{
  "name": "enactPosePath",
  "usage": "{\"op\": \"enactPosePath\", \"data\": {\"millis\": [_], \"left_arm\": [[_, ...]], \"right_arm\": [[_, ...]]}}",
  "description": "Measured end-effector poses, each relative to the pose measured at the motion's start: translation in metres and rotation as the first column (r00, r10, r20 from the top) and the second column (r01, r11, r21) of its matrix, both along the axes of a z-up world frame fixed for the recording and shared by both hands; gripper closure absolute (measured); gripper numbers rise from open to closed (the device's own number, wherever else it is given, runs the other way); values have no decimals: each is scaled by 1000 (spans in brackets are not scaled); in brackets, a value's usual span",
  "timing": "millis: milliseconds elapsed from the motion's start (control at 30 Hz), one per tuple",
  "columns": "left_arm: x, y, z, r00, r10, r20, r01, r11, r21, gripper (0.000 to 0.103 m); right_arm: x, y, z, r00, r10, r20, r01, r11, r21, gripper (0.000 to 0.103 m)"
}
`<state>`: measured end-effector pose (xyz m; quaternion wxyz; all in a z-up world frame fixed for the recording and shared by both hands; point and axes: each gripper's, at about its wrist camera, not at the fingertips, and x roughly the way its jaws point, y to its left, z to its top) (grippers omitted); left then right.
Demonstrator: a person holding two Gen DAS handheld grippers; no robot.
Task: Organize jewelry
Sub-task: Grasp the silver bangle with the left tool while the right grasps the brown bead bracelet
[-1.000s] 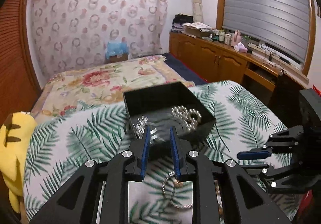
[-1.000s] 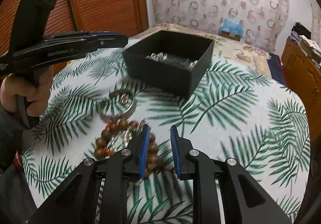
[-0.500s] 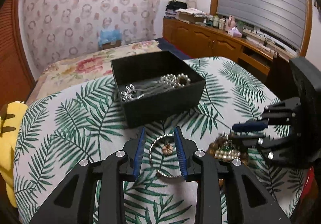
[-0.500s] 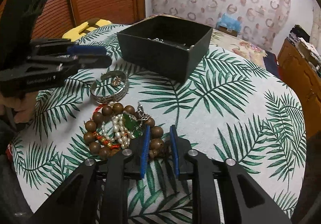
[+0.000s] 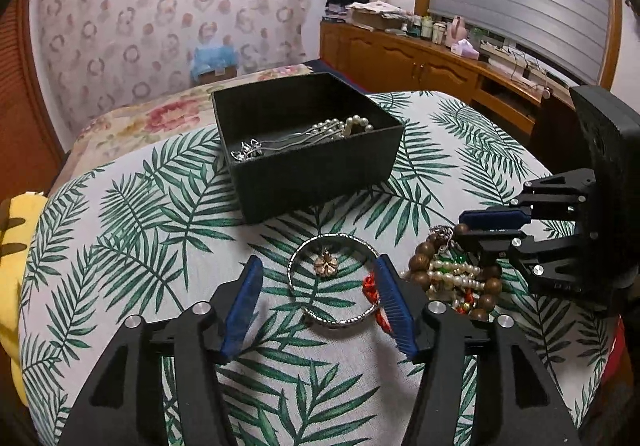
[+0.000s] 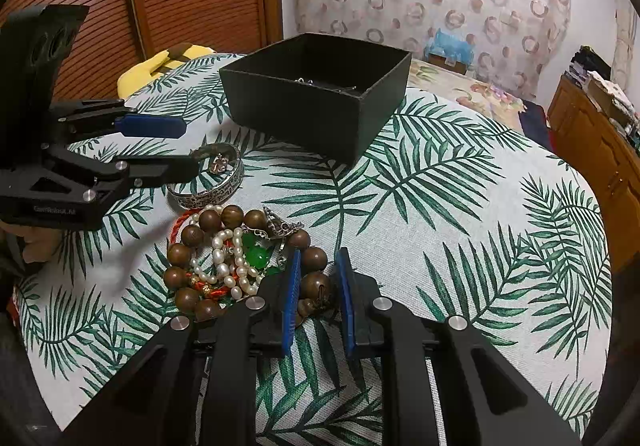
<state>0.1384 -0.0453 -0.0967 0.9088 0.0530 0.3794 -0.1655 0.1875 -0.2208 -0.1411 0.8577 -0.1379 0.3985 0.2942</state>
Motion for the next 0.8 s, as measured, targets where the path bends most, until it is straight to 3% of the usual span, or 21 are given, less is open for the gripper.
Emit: {"op": "enactPosePath", "data": {"millis": [267,633,800], "left_arm": [[7,-8,-5,1000,-10,-26,10,1000,7,36],[21,-14,-14,997,-18,-75,19,1000,17,36],[16,-18,-13,997,-36,-65,38,999,31,47]], "right_arm": [[-1,1,0,1000,-1,6,1,1000,-7,83],[-1,1,0,1000,-1,6,1,1000,-5,83],[-1,1,0,1000,-1,6,1,1000,-6,83]]}}
